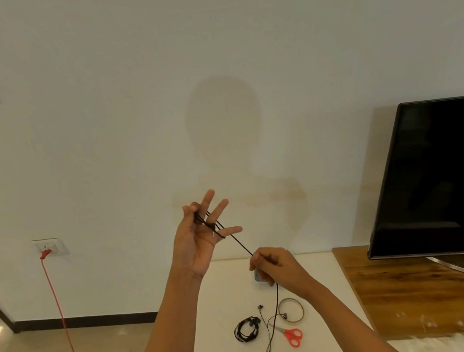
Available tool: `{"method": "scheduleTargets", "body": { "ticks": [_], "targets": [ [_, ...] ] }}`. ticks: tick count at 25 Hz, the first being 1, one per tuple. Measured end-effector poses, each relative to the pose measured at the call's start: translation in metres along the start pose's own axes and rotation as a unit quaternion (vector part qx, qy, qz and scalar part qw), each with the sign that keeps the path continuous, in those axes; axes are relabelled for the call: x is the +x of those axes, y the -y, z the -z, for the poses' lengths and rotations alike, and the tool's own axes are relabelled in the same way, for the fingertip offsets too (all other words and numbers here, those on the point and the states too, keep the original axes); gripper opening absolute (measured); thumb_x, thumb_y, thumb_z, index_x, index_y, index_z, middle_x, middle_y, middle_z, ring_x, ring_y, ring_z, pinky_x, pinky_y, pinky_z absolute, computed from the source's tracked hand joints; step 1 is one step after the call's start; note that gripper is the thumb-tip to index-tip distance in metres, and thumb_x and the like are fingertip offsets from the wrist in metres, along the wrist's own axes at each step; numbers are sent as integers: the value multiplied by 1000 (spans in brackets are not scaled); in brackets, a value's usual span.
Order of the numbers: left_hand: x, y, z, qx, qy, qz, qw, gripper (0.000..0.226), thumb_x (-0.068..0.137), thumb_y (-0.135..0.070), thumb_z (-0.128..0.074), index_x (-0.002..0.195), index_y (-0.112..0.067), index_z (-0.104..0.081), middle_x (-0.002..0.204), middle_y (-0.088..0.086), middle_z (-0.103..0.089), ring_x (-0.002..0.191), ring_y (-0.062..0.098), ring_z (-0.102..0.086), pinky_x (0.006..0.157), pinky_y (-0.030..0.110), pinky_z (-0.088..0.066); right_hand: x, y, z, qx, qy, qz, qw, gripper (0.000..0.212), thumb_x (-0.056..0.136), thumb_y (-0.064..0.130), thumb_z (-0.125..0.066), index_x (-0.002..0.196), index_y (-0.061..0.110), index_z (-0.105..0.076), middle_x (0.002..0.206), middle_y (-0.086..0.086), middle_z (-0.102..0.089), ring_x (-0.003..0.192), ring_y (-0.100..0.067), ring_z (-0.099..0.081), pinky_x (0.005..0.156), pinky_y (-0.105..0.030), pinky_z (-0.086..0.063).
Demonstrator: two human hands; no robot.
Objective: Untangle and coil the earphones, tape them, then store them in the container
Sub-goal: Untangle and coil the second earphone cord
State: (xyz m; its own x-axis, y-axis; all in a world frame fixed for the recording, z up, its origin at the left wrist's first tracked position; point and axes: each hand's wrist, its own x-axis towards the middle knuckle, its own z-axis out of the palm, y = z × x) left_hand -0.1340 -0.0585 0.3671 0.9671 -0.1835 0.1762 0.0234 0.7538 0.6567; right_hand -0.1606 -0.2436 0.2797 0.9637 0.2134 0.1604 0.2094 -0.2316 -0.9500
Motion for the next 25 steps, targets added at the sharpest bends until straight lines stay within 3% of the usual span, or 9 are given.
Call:
{"method": "scheduleTargets", "body": {
  "ticks": [3,6,8,10,11,15,18,21,25],
  "targets": [
    [7,1,16,128,-23,5,992,17,86,-34,-55,82,-19,-63,123,2,-67,118,28,-60,66,52,-57,-9,8,2,-34,33,5,999,21,93,23,-57,77,19,-68,63,-11,-59,59,-17,-54,51,-26,-44],
    [1,13,25,319,-6,54,946,23,99,-24,-46,94,-12,-66,118,-4,-69,118,20,-59,63,37,-49,-4,33,8,-66,17,53,996,12,84,25,-65,76,17,-69,65,-15,-64,57,-14,-57,55,-28,-47],
    [-7,18,18,427,49,73,900,30,101,-23,-41,95,-11,-68,95,-13,-73,91,1,-64,62,20,-47,4,53,11,-118,14,99,988,9,83,15,-67,75,10,-70,60,-3,-63,53,-5,-54,56,-22,-45],
    [-15,20,7,483,89,90,866,34,103,-22,-39,85,-13,-66,67,-16,-63,61,-3,-55,58,13,-41,14,70,15,-182,-3,133,974,8,81,13,-69,75,8,-71,60,5,-63,52,-3,-52,54,-17,-42],
    [-17,20,3,488,91,107,861,36,103,-21,-37,82,-12,-65,64,-15,-63,60,-2,-58,57,12,-41,18,75,19,-207,-15,140,968,9,80,16,-71,75,10,-72,61,5,-64,54,-4,-53,54,-18,-43],
    [-21,19,3,393,82,179,898,40,103,-20,-29,71,-13,-53,61,1,-57,102,24,-70,63,32,-39,33,75,30,-148,-104,107,978,13,69,25,-82,69,18,-72,66,5,-69,60,-4,-57,58,-21,-45],
    [-19,13,-4,266,36,165,949,38,100,-19,-29,65,-15,-44,53,-2,-38,102,35,-68,79,47,-45,38,57,23,-70,-131,67,987,10,75,27,-78,71,20,-73,62,5,-67,57,-6,-55,57,-27,-46],
    [-16,6,-15,140,13,132,981,37,100,-21,-34,65,-14,-43,54,1,-43,98,41,-68,87,65,-48,34,32,8,0,-115,25,993,17,91,16,-61,78,15,-72,57,6,-62,48,-12,-47,50,-25,-39],
    [-4,0,-15,79,11,59,995,32,102,-26,-35,75,-14,-48,99,10,-71,112,35,-63,78,71,-46,16,19,-6,4,-34,3,999,27,98,23,-50,85,10,-70,62,-1,-65,51,-16,-53,52,-25,-46]
  ]
}}
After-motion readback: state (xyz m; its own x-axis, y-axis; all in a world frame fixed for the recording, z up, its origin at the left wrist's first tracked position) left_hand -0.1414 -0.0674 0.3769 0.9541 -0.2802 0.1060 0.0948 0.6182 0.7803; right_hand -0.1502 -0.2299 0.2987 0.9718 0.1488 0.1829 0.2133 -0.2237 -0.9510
